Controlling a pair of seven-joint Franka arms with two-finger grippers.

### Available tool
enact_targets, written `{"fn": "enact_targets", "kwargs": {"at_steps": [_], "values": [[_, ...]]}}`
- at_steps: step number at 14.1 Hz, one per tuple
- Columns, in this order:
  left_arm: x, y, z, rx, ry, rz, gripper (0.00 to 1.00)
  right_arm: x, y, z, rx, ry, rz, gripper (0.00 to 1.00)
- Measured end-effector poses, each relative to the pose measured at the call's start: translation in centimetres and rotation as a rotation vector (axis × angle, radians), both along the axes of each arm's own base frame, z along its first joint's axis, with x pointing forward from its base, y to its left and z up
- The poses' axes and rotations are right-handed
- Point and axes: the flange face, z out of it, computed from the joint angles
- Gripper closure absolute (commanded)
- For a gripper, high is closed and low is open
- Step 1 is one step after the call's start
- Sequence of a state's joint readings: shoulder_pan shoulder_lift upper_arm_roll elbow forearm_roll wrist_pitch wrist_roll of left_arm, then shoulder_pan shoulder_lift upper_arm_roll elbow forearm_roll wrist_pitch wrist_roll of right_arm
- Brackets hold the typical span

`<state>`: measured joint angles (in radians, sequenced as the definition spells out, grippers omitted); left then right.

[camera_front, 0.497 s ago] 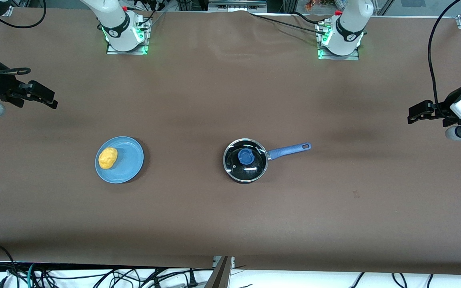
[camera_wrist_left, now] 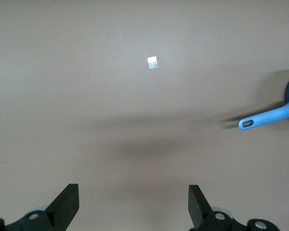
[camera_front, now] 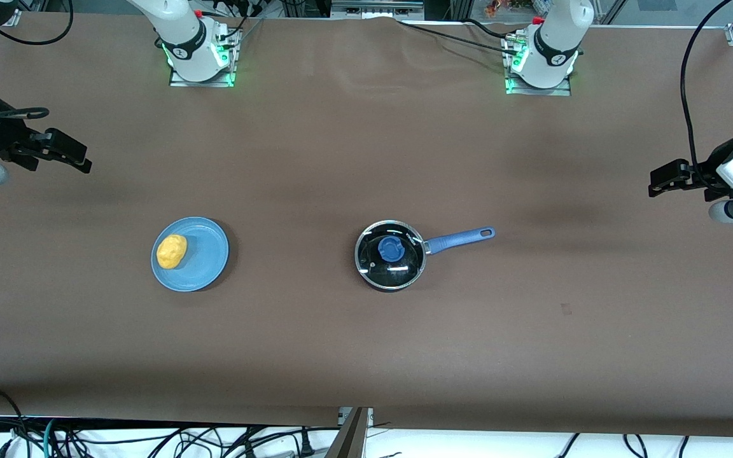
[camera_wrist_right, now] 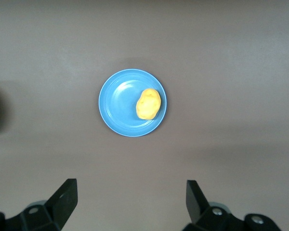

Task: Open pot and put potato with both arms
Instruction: 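Move the left gripper toward the glass lid on the black pot, then lower the left gripper and grasp the blue lid knob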

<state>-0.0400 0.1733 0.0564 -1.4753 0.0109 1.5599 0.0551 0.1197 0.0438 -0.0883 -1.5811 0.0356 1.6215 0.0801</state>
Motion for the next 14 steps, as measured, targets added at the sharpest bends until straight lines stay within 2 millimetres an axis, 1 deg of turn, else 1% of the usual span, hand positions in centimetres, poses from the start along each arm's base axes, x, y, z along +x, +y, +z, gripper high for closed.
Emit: {"fn": "enact_targets", "kwargs": {"at_steps": [1,2,3,4,6,7,9,12,14], "values": [[0.0,-0.4,0.0,-0.008,0.000,0.018,0.00,0.0,0.0,0.0,0.000,0.000,0.000,0.00],[0.0,-1.4,-0.1,-0.016,0.001,0.036,0.00,0.0,0.0,0.0,0.000,0.000,0.000,0.00],[0.2,-3.0,-0.5,-0.019,0.002,0.052,0.00,0.0,0.0,0.0,0.000,0.000,0.000,0.00],[0.5,-5.6,-1.1,-0.019,-0.011,0.074,0.00,0.0,0.0,0.0,0.000,0.000,0.000,0.00],[1.4,-12.2,-2.8,-0.035,-0.068,0.153,0.00,0.0,0.0,0.0,0.000,0.000,0.000,0.00],[1.8,-15.4,-4.2,-0.046,-0.083,0.195,0.00,0.0,0.0,0.0,0.000,0.000,0.000,0.00],[2.5,-21.2,-8.0,-0.067,-0.106,0.266,0.00,0.0,0.0,0.0,0.000,0.001,0.000,0.00],[3.0,-28.7,-14.8,-0.099,-0.129,0.330,0.00,0.0,0.0,0.0,0.000,0.001,0.000,0.00],[2.6,-32.9,-18.3,-0.100,-0.145,0.352,0.00,0.0,0.0,0.0,0.000,0.001,0.000,0.00]]}}
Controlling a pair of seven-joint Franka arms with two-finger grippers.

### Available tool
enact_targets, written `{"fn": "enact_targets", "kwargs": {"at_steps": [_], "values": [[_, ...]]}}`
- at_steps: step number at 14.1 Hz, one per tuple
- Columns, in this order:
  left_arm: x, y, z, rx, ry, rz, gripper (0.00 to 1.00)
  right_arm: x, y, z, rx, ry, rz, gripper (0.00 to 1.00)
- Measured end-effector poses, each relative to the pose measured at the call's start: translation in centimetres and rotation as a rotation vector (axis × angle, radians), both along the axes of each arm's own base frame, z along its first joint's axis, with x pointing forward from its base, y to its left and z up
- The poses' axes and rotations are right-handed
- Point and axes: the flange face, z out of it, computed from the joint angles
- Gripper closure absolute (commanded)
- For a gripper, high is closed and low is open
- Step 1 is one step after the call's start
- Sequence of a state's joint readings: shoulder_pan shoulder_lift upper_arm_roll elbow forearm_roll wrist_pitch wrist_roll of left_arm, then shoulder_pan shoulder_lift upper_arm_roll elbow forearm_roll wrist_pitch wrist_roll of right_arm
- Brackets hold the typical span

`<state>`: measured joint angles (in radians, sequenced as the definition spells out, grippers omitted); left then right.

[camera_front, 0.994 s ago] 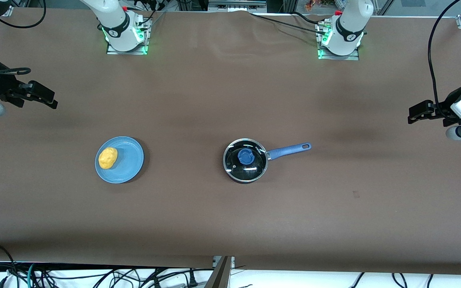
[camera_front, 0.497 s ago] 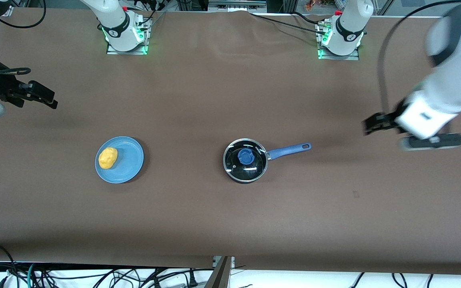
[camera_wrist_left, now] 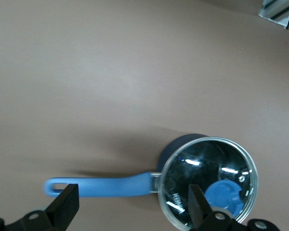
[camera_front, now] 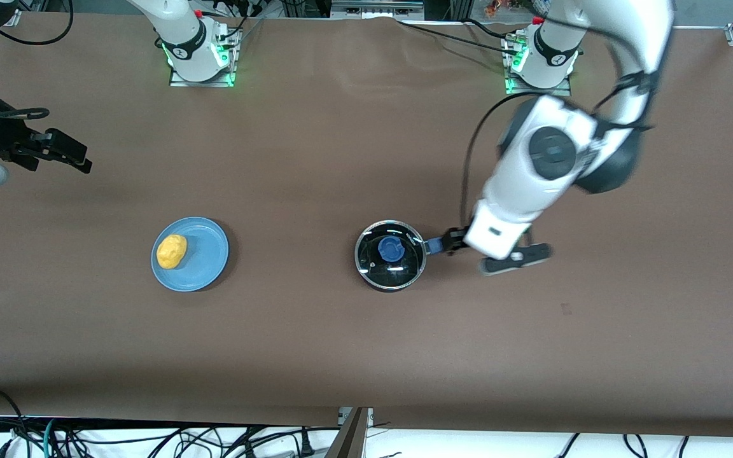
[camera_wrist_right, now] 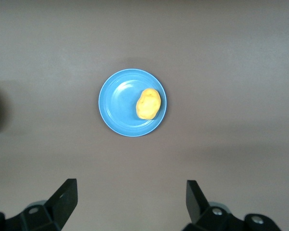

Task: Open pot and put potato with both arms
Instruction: 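Lower the left gripper and grasp the blue lid knob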

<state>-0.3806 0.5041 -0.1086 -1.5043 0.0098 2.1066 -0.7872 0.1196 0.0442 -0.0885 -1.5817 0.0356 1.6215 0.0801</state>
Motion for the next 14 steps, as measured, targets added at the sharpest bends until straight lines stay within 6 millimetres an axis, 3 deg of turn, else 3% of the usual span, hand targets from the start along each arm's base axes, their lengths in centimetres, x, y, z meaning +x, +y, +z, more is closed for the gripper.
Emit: {"fn": "enact_targets", "kwargs": {"at_steps": [3,7,11,14], "values": [[-0.5,-5.0,-2.5,0.030,-0.021,0.043,0.00,0.0,0.0,0.0,0.000,0.000,0.000,0.00],[-1.0,-9.5,-5.3,0.066,-0.046,0.069,0.00,0.0,0.0,0.0,0.000,0.000,0.000,0.00],[-2.6,-13.2,-7.0,0.077,-0.050,0.057,0.00,0.0,0.0,0.0,-0.001,0.000,0.000,0.00],[-3.5,-14.5,-7.2,0.079,-0.052,0.037,0.00,0.0,0.0,0.0,-0.001,0.000,0.000,0.00]]}}
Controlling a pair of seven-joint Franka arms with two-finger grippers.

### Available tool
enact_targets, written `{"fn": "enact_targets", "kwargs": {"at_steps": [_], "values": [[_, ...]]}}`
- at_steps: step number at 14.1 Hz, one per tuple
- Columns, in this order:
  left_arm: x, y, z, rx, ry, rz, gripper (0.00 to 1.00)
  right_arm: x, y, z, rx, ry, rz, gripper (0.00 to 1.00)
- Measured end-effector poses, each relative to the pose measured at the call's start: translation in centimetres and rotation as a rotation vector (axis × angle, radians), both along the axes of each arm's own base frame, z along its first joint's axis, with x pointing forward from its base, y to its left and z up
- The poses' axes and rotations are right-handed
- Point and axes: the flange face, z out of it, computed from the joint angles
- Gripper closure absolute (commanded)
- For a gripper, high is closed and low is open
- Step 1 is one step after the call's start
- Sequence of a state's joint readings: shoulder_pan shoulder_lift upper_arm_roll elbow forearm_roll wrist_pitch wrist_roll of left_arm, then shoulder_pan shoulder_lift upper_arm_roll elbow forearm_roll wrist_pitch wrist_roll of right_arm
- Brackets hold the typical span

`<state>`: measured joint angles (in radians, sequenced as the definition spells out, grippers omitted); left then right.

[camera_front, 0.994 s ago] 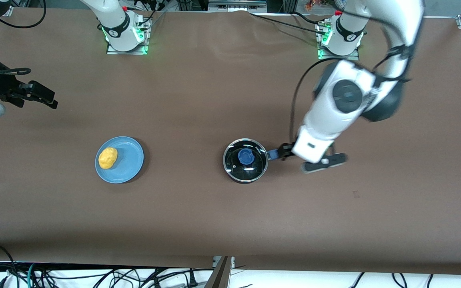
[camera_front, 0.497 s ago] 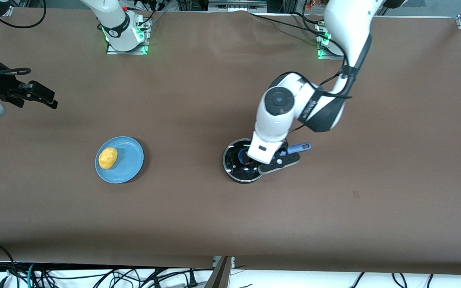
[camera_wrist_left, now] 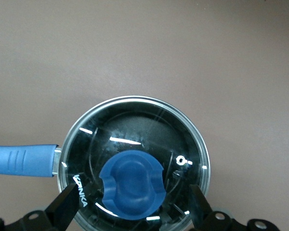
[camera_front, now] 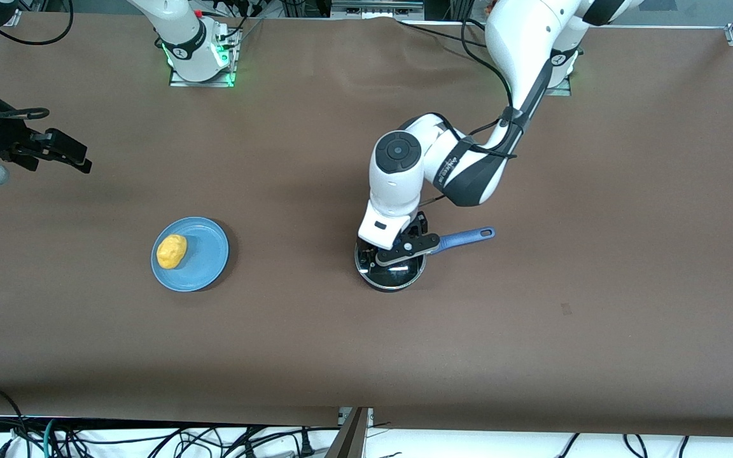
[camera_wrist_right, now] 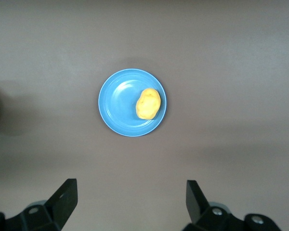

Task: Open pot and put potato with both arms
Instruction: 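Lower the left gripper and grasp the blue lid knob, then reach the right gripper to the yellow potato on the blue plate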

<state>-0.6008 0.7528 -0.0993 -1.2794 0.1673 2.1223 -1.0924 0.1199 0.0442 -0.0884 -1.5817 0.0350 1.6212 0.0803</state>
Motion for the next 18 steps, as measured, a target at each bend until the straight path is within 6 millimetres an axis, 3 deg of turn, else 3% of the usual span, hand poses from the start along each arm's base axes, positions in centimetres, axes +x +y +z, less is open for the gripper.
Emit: {"fn": "enact_targets", "kwargs": {"at_steps": [2,7,11,15,18], "values": [[-0.1,-0.1,-0.1,0.029,-0.021,-0.025,0.00,0.1,0.1,-0.4,0.000,0.007,-0.001,0.00],[-0.6,-0.8,-0.5,0.058,-0.040,-0.111,0.00,2.5,0.5,-6.0,-0.004,0.090,-0.001,0.00],[-1.4,-1.6,-2.4,0.078,-0.071,-0.163,0.00,3.4,0.9,-8.9,-0.010,0.137,0.004,0.00],[-1.6,-1.5,-3.6,0.095,-0.073,-0.214,0.00,5.9,1.1,-17.1,-0.063,0.220,0.017,0.00],[-1.7,-1.5,-3.6,0.095,-0.073,-0.222,0.22,7.2,1.2,-20.6,-0.132,0.214,0.046,0.00]]}}
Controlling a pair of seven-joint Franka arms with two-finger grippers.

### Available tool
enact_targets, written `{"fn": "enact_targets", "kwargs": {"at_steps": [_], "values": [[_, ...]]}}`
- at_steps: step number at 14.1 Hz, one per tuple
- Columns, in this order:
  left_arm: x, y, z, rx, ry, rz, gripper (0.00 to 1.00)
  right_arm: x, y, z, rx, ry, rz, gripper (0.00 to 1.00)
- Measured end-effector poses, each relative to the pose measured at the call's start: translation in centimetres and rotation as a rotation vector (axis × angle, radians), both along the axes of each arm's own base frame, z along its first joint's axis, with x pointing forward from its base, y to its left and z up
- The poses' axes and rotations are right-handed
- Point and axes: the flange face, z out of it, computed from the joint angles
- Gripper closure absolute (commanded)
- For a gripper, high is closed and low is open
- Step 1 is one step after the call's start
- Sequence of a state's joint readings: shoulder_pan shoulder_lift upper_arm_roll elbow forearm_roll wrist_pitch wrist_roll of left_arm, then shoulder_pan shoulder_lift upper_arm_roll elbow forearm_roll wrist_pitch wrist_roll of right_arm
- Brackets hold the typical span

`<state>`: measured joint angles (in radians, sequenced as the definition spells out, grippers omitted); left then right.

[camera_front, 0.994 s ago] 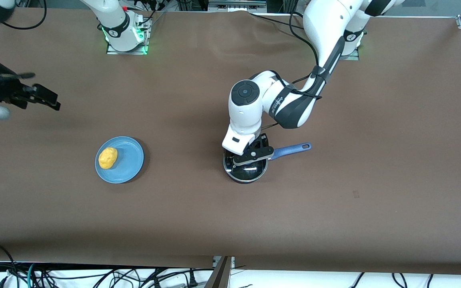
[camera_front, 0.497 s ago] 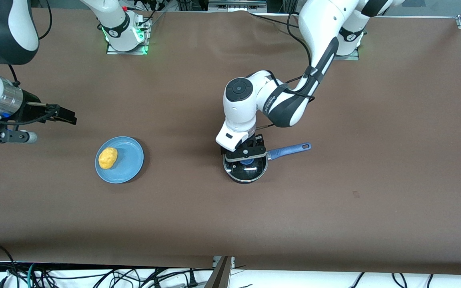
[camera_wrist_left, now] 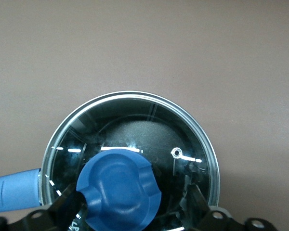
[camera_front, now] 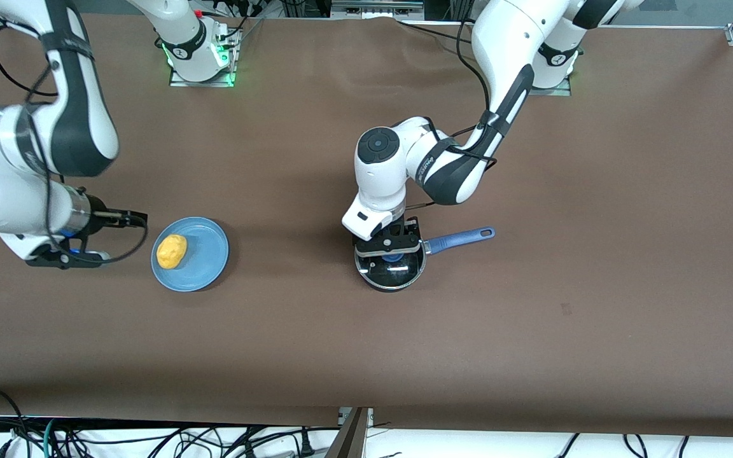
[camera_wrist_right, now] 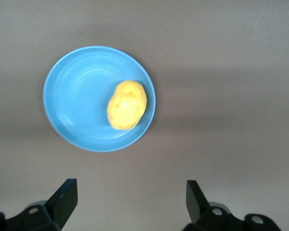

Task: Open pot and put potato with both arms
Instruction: 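Reach the right gripper to the yellow potato on the blue plate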

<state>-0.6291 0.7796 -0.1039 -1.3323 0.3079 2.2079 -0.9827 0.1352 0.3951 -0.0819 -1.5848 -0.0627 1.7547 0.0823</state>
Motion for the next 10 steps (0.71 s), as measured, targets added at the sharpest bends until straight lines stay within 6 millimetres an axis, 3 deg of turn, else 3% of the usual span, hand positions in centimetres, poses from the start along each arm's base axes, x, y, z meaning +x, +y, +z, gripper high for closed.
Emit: {"fn": "enact_targets", "kwargs": {"at_steps": [3,5,7,10], "values": [[-0.1,0.1,-0.3,0.006,0.006,-0.003,0.25,0.8,-0.2,-2.9,-0.005,0.006,-0.001,0.00],[-0.2,0.1,-0.3,0.007,0.007,-0.003,0.33,1.4,-1.0,-5.3,-0.008,0.005,-0.010,0.00],[-0.1,0.2,-0.3,0.007,0.007,-0.002,0.35,1.7,-2.2,-8.4,-0.011,0.026,-0.027,0.00],[0.0,0.3,-0.1,-0.004,0.014,0.007,0.35,1.7,-2.3,-12.2,0.011,0.043,-0.050,0.00]]}}
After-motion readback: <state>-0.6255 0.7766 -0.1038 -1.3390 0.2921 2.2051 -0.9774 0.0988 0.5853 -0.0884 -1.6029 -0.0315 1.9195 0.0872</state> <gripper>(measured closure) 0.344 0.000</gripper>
